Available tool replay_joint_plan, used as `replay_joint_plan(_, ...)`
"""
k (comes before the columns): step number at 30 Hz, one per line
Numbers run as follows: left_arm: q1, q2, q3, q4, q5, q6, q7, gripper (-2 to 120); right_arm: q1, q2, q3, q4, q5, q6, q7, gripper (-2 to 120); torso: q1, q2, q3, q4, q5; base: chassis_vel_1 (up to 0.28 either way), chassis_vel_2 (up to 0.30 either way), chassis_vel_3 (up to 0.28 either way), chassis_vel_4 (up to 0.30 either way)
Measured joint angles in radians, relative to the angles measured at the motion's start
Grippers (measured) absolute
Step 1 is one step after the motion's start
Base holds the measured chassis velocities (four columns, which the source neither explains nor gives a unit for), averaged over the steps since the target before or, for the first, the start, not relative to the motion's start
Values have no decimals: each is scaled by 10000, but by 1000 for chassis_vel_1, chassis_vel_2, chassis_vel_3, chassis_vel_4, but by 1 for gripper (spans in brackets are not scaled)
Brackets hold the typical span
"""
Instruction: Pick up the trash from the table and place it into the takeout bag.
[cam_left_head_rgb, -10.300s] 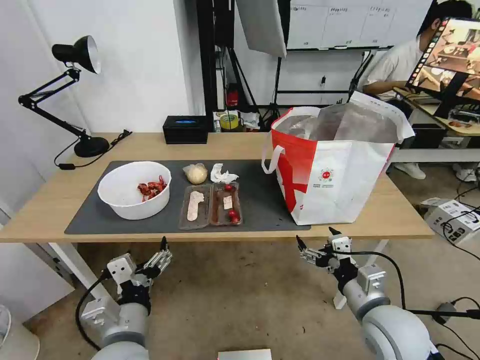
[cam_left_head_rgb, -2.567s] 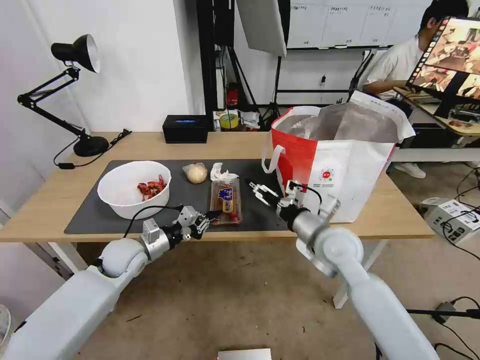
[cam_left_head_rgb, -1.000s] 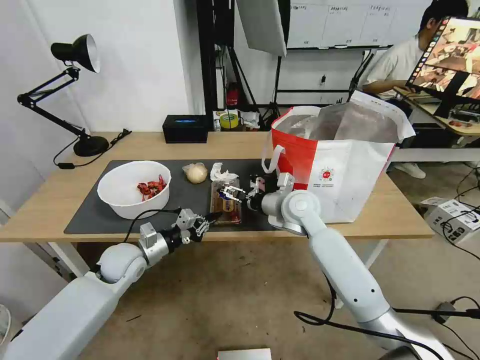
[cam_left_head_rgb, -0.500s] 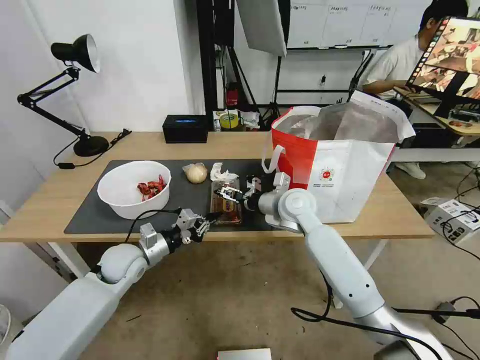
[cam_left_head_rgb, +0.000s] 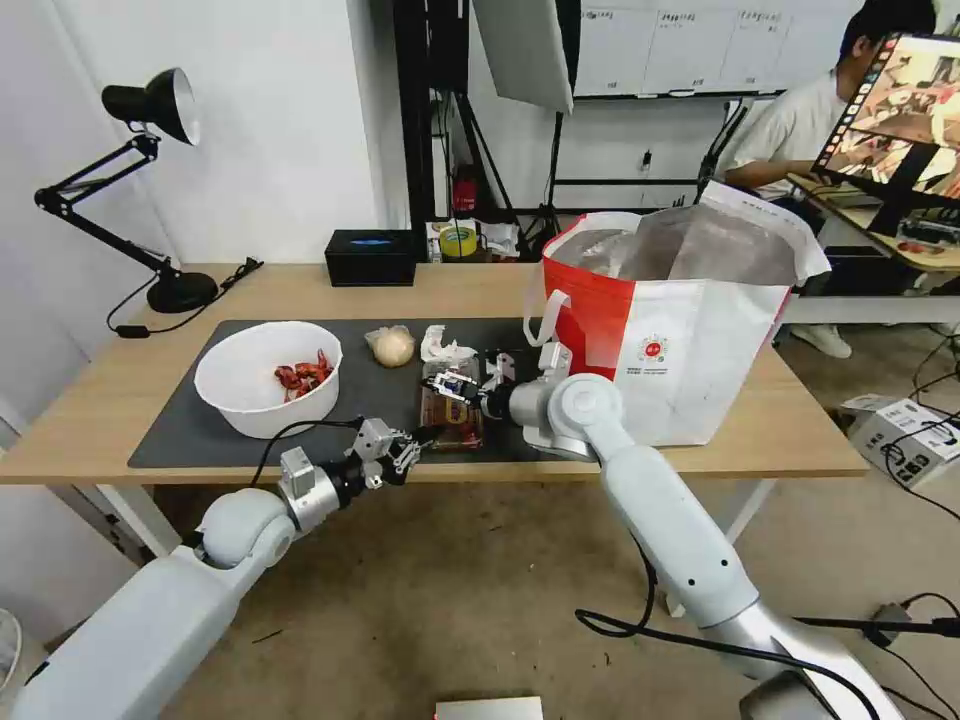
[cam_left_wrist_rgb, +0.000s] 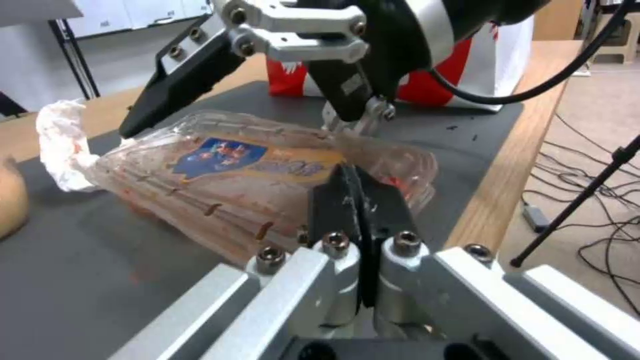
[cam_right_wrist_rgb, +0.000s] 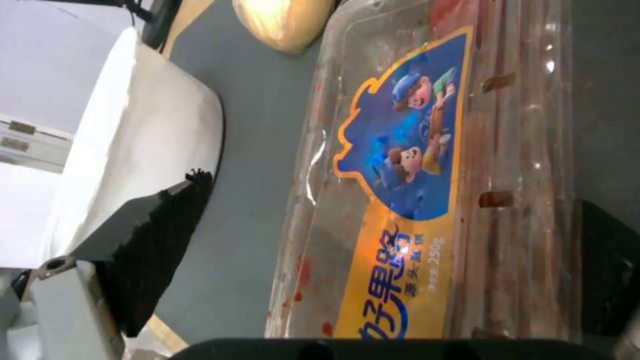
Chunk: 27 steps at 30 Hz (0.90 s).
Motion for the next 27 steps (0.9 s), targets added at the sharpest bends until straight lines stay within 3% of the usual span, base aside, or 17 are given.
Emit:
replay_joint_plan(12,-7,36,1,-17,-31,-37,12,0,140,11,-136,-168,164,8,-14,97,0,0,0,-2,0,0,0,0,0)
replay_joint_plan(15,-1,36,1,-38,-44,-46,11,0,141,14,-166,-186,175,11,31,81,0,0,-1,-2,0,0,0,0,0)
replay_joint_plan(20,15,24,1,-70,-50,-86,8,0,31,-14,-155,-116,206,23,239,68,-1,2,-2,-4,0,0,0,0,0)
replay_joint_plan(27,39,14,-7,-88,-70,-154,-42,0,-217,-121,-136,73,231,18,291,36,0,2,1,3,1,0,0,0,0)
